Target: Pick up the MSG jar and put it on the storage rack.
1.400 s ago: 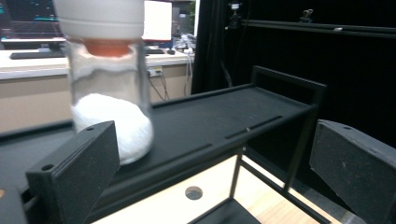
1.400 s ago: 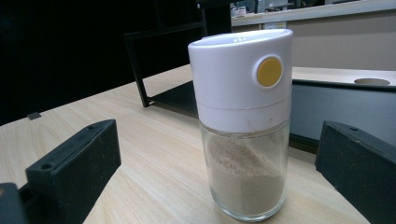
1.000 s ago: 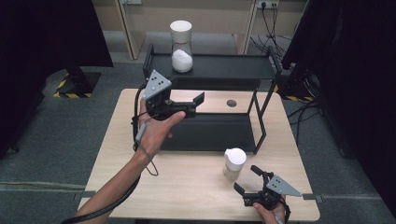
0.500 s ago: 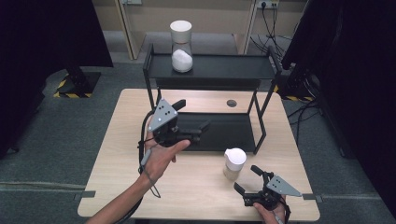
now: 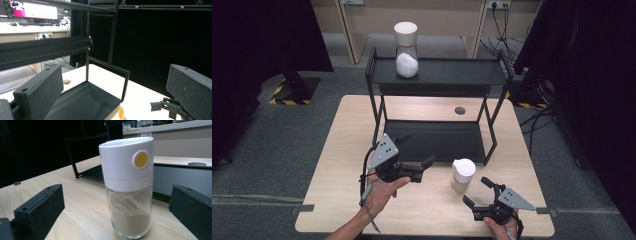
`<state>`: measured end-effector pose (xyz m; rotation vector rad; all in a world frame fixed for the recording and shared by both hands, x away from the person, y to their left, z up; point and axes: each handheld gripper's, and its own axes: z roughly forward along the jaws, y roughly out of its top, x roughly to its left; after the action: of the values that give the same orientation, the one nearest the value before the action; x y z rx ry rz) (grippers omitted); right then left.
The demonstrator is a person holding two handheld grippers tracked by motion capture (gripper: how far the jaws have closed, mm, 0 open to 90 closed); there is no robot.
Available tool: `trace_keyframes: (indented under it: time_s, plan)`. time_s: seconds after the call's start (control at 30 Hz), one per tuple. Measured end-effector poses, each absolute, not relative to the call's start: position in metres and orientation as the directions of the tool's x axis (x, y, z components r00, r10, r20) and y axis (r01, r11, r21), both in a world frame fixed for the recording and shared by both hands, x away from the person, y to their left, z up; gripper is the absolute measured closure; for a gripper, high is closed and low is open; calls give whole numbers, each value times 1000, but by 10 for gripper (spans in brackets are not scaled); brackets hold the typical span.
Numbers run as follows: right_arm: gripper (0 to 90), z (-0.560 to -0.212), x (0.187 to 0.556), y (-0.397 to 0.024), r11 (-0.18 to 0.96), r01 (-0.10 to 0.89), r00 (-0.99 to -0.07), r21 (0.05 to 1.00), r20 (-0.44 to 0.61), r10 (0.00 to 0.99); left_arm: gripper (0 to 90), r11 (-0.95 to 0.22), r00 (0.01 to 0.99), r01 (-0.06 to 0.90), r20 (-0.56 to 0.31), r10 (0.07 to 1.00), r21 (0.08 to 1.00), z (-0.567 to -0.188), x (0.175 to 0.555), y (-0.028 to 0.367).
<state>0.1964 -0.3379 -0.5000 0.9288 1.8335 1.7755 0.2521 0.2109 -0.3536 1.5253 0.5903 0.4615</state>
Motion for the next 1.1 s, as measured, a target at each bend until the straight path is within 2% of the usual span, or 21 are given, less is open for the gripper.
trace_keyframes:
  time_s: [0.63,0.9,1.1]
  plan:
    - [4,-500,196,-338,-45,171,-685,984,152,713,0,-30,796,21,1,605,999,-415,227,218]
    - [4,-500,196,-338,-44,171,-684,984,151,713,0,-13,805,33,-19,593,999,-437,226,220]
    - [4,-500,196,-338,-46,172,-683,984,153,714,0,-41,802,8,18,597,999,-450,222,223]
